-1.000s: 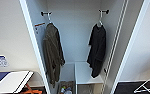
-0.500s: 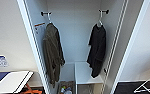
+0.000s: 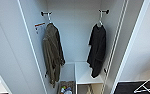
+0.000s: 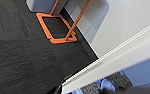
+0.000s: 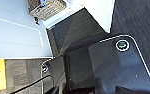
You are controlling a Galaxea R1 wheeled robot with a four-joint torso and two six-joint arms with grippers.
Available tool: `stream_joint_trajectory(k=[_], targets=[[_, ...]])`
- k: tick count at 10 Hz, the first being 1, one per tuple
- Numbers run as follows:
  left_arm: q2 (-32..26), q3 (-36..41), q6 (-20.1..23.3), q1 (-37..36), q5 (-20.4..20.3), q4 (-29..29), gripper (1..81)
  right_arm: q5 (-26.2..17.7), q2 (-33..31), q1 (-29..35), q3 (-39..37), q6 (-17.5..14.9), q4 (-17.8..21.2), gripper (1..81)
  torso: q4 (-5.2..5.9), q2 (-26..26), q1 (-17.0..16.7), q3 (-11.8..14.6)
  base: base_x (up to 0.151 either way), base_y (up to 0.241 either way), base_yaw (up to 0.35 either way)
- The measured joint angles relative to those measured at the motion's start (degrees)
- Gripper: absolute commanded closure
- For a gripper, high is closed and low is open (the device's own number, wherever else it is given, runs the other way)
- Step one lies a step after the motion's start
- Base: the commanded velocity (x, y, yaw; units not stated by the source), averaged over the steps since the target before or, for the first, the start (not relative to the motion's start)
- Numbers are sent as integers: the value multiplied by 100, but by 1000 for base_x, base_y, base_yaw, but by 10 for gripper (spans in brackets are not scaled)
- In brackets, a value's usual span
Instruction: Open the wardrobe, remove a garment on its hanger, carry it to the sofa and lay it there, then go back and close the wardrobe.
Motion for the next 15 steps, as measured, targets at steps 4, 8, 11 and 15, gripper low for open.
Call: stream_joint_trajectory(k=[4, 8, 11, 15], targets=[[30, 38, 444, 341, 959, 2510, 10, -80, 363, 94, -394, -190, -261, 10, 0, 0, 0, 0, 0, 0, 0], [-226, 22, 333, 805, 1905, 6257, 10, -840, 819, 249, -791, -595, -2793, 10, 0, -2, -2, 0, 0, 0, 0], [-195, -26, 260, 1285, 2740, 6964, 10, -1507, 1473, 744, -1340, -803, -4830, 10, 0, -4, -2, 0, 0, 0, 0], [191, -299, 240, 1168, 3046, 6969, 10, -2086, 1841, 1342, -1315, -930, -6244, 10, 0, -4, -5, 0, 0, 0, 0]])
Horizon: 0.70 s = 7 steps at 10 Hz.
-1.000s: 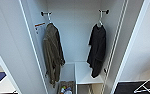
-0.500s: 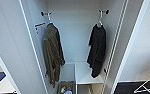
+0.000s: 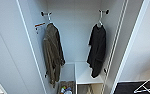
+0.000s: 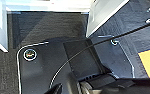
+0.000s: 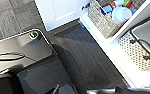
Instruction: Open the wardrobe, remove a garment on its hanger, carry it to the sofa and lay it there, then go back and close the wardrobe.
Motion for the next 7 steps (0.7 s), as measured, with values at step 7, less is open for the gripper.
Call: stream_joint_trajectory(k=[7], targets=[[79, -247, -44, 11, -20, -6, 10, -929, 146, 992, 699, 670, -183, 10, 0, 0, 2, 0, 0, 0, 0]])
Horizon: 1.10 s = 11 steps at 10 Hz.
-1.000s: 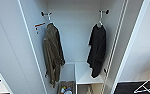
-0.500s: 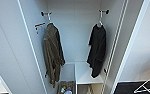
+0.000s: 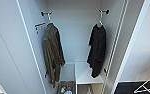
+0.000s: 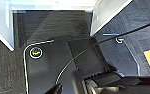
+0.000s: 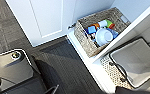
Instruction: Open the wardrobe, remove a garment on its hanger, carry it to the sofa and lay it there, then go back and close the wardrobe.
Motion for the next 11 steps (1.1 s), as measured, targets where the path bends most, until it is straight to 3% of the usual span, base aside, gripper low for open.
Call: stream_joint_trajectory(k=[2, 4, 6, 7, 8, 9, 11], targets=[[6, 0, -1, 1, -2, 1, 10, 61, -7, -250, -690, 734, -52, 10, 0, 0, 0, 0, 0, 0, 0], [24, 9, -15, 1, -17, 9, 10, 257, 113, -355, -1610, 2111, -73, 10, 0, 0, 0, 0, 0, 0, 0], [24, 9, -15, 4, -80, 11, 10, 373, -112, -422, -2565, 3866, -51, 10, 0, 0, 0, 0, 0, 0, 0], [30, 9, -15, 0, -146, 12, 10, 383, -341, -468, -2909, 4592, -27, 10, 0, 0, 0, 0, 0, 0, 0], [30, 13, -15, 1, -168, 11, 10, 441, -499, -503, -3138, 5042, -5, 10, 0, 0, 0, 0, 0, 0, 0], [30, 13, -17, 1, -173, 9, 10, 679, -474, -575, -3149, 5216, 119, 10, 0, 0, 0, 0, 0, 0, 0], [30, 13, -17, 1, -210, 9, 10, 880, -394, -664, -2906, 5196, 117, 10, 0, 0, 0, 0, 0, 0, 0]])
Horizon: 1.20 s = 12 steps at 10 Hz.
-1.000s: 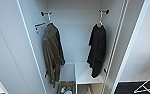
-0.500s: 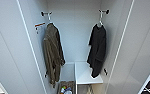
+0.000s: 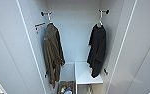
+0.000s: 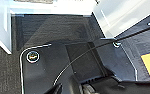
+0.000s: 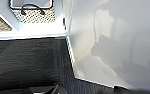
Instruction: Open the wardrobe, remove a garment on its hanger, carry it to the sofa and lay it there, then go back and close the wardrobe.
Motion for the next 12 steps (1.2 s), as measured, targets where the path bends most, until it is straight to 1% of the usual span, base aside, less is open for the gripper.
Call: stream_joint_trajectory(k=[2, 4, 6, 7, 9, 10, 12], targets=[[0, 0, 0, 0, 0, 0, 10, 46, -325, -138, 544, -22, 10, 10, 0, 0, 0, 0, 0, 0, 0], [-2, 0, -2, 0, 2, 0, 10, 49, -661, -418, 1527, -22, 68, 10, 0, 0, 0, 0, 0, 0, 0], [0, 0, -20, -1, 2, 0, 10, 206, -785, -700, 2297, -24, 126, 10, 0, 0, 0, 0, 0, 0, 0], [2, 0, -20, 0, 2, 0, 10, 339, -909, -906, 2544, -24, 165, 10, 0, 0, 0, 0, 0, 0, 0], [9, 9, -24, -4, 9, -2, 10, 551, -1119, -1378, 2605, -27, 204, 10, 0, -2, -2, 0, 0, 0, 0], [35, 9, -22, -45, 41, -2, 10, 689, -1124, -1598, 2533, -27, 212, 10, 0, -2, -2, 2, 0, 0, 0], [133, -11, -22, -76, 150, -2, 10, 970, -981, -1990, 2046, -27, 285, 10, 0, -5, -5, 2, 0, 0, 0]])
